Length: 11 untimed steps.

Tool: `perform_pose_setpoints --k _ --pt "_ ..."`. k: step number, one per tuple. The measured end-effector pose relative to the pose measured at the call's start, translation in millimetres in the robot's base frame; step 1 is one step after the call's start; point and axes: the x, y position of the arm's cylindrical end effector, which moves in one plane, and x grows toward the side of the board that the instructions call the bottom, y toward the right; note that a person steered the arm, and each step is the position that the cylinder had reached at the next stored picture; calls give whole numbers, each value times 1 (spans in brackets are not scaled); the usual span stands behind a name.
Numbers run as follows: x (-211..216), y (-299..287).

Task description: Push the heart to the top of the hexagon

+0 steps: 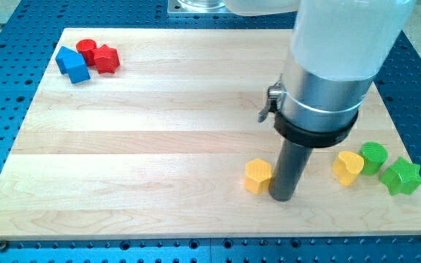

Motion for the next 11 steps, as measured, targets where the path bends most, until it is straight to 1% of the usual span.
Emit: perform_pose_setpoints --k 1,2,4,5,6,7,9,10,11 --pt "43 7" --pt "44 41" --pt "44 203" --pt "36 215" --pt "-14 163" --pt "-21 91" --pt "-16 86" --pt "-10 93" --pt "-36 69"
